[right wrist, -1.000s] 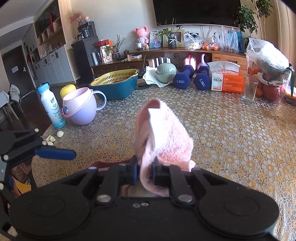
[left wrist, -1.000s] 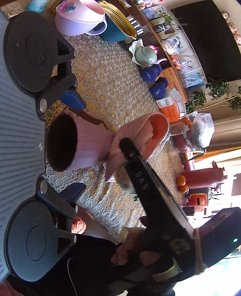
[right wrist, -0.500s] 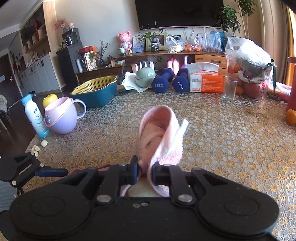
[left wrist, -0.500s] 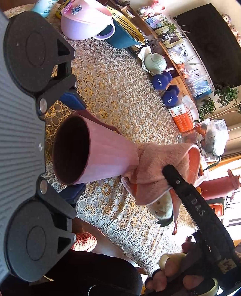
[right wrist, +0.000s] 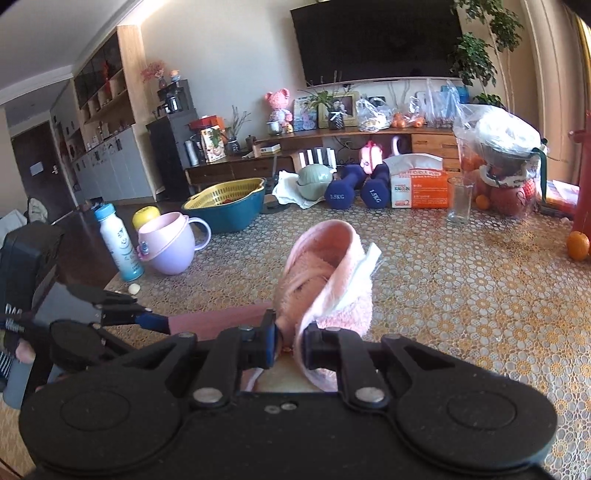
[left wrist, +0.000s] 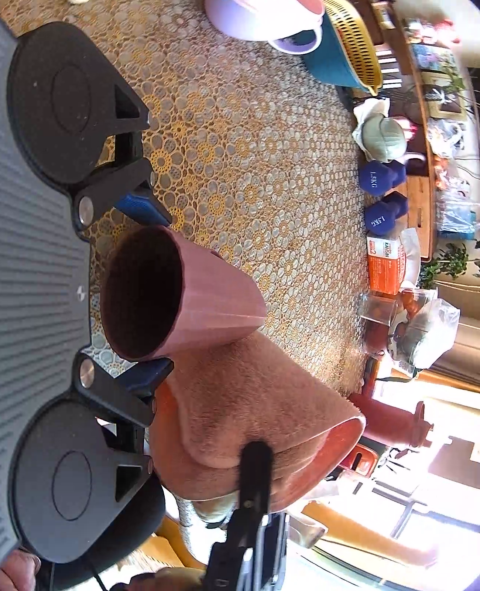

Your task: Organize objects

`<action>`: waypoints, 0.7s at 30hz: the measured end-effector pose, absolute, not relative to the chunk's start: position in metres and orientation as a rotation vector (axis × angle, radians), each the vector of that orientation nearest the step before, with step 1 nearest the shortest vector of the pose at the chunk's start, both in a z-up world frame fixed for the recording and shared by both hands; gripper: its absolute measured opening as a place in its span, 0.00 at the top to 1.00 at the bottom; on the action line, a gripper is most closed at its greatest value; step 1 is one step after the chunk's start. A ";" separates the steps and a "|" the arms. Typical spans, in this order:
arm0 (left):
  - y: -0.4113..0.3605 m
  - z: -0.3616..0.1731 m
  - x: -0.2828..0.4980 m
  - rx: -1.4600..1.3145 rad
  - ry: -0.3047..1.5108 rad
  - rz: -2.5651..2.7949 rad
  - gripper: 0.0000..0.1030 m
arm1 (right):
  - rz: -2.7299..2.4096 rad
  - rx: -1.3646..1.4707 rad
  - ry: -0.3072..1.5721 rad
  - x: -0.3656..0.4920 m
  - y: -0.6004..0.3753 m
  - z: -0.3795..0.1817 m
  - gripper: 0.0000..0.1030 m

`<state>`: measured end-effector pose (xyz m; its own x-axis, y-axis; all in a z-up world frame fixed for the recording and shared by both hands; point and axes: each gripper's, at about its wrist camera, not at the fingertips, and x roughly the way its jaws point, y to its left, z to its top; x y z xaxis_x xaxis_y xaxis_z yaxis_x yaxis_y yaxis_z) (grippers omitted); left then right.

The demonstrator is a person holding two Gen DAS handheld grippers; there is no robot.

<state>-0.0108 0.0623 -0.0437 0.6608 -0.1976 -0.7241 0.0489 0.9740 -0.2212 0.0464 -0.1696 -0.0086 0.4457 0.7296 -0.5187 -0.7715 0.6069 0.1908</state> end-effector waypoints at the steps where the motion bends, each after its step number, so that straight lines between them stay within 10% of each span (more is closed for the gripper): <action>1: 0.064 -0.043 -0.010 -0.213 0.841 -0.144 0.26 | 0.956 -0.085 0.608 0.045 -0.168 -0.008 0.87; 21: 0.088 -0.044 -0.005 -0.453 0.871 -0.229 0.26 | 0.831 -0.080 0.742 0.092 -0.147 -0.052 0.88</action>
<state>-0.0053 0.0880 -0.0443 0.6273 -0.3736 -0.6833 0.0113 0.8817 -0.4717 0.0918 -0.1468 -0.0516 0.4413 0.6422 -0.6267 -0.6954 0.6862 0.2135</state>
